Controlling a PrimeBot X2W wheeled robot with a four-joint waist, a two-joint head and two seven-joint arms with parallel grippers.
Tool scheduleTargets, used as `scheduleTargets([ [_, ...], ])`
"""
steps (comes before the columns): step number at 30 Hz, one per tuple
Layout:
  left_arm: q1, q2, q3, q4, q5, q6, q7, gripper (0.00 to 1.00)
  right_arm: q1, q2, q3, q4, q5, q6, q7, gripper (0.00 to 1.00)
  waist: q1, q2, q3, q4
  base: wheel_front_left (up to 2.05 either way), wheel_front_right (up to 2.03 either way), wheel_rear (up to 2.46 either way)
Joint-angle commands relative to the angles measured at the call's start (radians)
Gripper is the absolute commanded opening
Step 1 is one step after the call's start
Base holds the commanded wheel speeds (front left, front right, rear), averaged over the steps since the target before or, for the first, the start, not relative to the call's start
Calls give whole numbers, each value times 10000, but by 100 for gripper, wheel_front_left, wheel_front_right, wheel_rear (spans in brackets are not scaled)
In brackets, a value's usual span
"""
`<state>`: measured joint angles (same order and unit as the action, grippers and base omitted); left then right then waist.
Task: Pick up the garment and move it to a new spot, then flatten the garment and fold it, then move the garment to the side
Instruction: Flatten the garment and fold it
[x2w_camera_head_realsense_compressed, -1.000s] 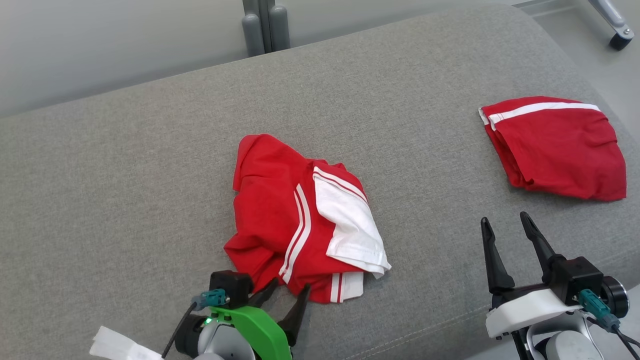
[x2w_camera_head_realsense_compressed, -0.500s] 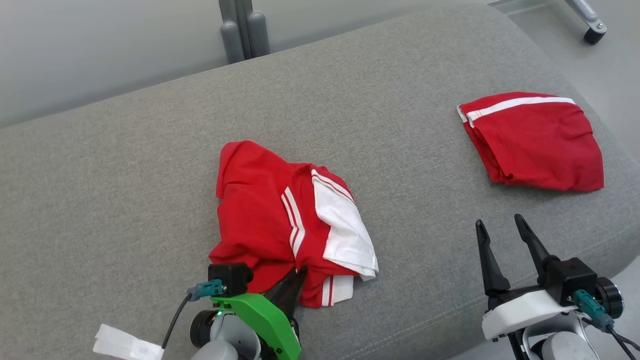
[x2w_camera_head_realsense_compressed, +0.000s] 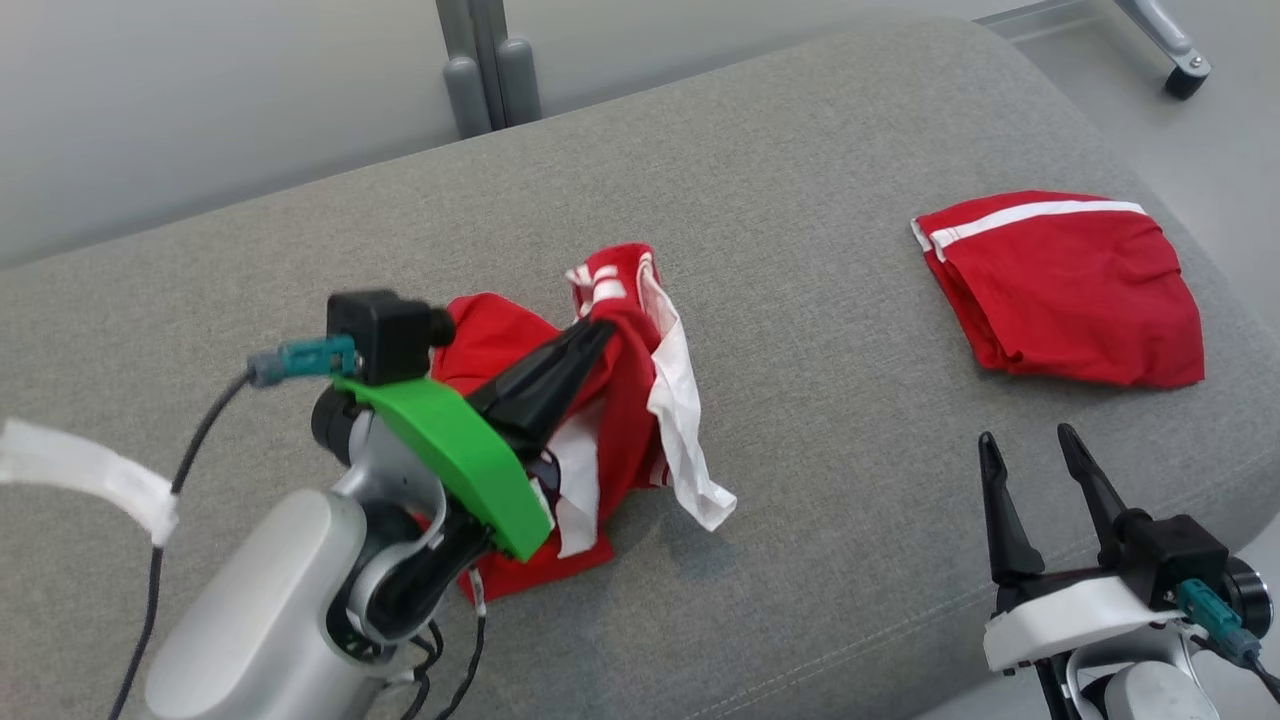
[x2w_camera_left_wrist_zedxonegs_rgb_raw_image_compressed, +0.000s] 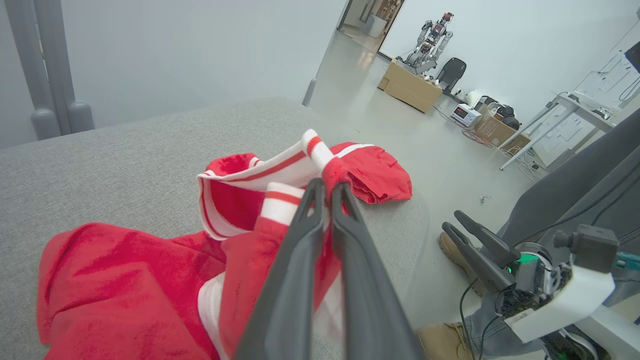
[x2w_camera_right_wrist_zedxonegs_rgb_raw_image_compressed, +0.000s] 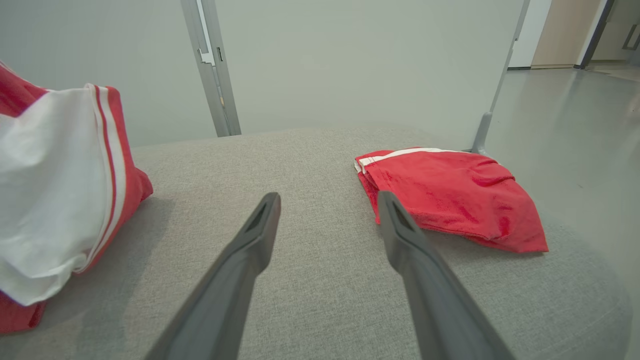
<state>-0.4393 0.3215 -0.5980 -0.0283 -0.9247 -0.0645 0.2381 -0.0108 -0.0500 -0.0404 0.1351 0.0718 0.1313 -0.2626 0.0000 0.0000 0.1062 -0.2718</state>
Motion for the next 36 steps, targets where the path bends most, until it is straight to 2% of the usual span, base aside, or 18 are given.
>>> scheduleTargets([
  [1, -504, -1, 56, -265, -262, 76, 461, 0, -220, -15, 9, -58, 144, -11, -31, 100, 0, 0, -30, -120, 0, 0, 0],
  [4, -1621, -75, 109, -465, -573, 342, 1499, 0, -486, -12, 109, -40, 231, -11, -31, 100, 0, 0, -67, -521, 0, 0, 0],
  [5, -2308, -127, 106, -234, -632, 586, 2149, 0, -729, -16, 222, -61, 277, -11, -29, 100, 0, 0, -27, -856, 0, 0, 0],
  [9, -3167, -95, 278, 663, -955, 1111, 3111, 0, -1137, -15, 694, -50, 421, -11, -29, 100, 0, 0, -23, -1748, 0, 0, 0],
  [12, -3831, -476, 157, 1405, -961, 1457, 3539, 0, -1234, -23, 568, -218, 678, -12, -29, 100, 0, 0, 238, -2028, 0, 0, 0],
  [15, -4423, -926, 73, 2360, -773, 1714, 3488, 0, -1314, 2, 430, -390, 1003, -6, -29, 100, 0, 0, 629, -2187, 0, 0, 0],
  [19, -5490, -1693, 342, 3613, -472, 1863, 2630, 0, -1305, -12, 316, -576, 1424, -6, -29, 100, 0, 0, 1111, -2381, 0, 0, 0],
  [23, -6708, -1469, 186, 4886, 399, 1345, 1834, 0, -1086, -10, 44, -719, 1664, -6, -29, 100, 0, 0, 1350, -2506, 0, 0, 0],
  [25, -7312, -1105, -87, 5390, 882, 800, 1594, 0, -954, -7, -103, -739, 1698, -6, -29, 100, 0, 0, 1361, -2526, 0, 0, 0],
  [26, -7569, -943, -240, 5563, 1079, 306, 1414, 0, -905, -9, -162, -737, 1695, -6, -29, 100, 0, 0, 1356, -2534, 0, 0, 0],
  [27, -7569, -943, -240, 5563, 1079, 306, 1414, 0, -905, -9, -162, -737, 1695, -6, -29, 100, 0, 0, 1356, -2534, 0, 0, 0],
  [30, -7688, -586, -485, 6472, 1171, -340, 1251, 0, -805, -13, -235, -682, 1601, -6, -29, 100, 0, 0, 1286, -2535, 0, 0, 0],
  [33, -7668, -76, -1328, 6964, 1731, -611, 869, 0, -897, -4, -52, -672, 1627, -6, -31, 100, 0, 0, 1352, -2559, 0, 0, 0],
  [36, -7393, 276, -2037, 7254, 1975, -667, 97, 0, -1059, -12, 173, -674, 1722, -6, -31, 100, 0, 0, 1495, -2603, 0, 0, 0],
])
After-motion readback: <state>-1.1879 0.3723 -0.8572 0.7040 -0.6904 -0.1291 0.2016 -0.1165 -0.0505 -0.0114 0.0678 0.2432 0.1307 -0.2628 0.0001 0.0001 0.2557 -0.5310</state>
